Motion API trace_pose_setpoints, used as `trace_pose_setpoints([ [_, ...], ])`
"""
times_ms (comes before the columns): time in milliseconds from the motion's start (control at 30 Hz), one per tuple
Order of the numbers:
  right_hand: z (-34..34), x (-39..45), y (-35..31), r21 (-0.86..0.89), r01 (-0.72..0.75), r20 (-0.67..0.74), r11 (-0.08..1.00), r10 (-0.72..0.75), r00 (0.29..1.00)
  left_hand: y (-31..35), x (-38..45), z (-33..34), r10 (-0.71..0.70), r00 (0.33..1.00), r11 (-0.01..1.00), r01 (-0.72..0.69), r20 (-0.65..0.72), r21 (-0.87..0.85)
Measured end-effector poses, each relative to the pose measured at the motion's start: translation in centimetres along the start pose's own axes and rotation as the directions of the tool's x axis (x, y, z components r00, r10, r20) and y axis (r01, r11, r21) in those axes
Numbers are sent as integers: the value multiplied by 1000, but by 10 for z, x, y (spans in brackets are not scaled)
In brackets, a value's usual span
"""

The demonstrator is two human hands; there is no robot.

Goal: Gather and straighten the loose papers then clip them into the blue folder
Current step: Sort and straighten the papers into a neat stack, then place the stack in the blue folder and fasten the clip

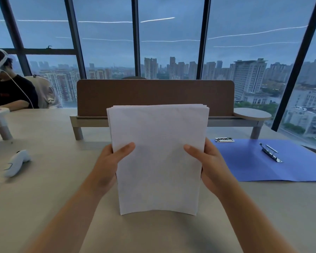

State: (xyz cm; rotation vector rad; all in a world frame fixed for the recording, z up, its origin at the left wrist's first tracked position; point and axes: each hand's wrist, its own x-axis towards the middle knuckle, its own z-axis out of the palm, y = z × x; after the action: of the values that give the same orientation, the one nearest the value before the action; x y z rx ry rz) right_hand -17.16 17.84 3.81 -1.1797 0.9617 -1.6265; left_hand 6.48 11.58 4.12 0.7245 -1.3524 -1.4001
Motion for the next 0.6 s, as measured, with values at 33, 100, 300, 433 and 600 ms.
trace_pose_setpoints([
  [33,1,3,-8,17,6,13,1000,-6,1000,7,3,1,6,1000,1000,-6,16,-2],
  [100,4,9,-22,59,13,47,998,-16,999,23,10,3,22,999,1000,-21,37,-22],
  [300,6,25,-53,94,33,176,995,-49,983,63,22,7,145,977,989,-140,158,-38],
  [433,5,26,-63,70,50,263,996,-67,962,69,24,7,184,969,983,-181,163,-36],
  [600,4,27,-66,36,60,297,998,-68,952,67,26,5,201,965,979,-200,168,-25],
])
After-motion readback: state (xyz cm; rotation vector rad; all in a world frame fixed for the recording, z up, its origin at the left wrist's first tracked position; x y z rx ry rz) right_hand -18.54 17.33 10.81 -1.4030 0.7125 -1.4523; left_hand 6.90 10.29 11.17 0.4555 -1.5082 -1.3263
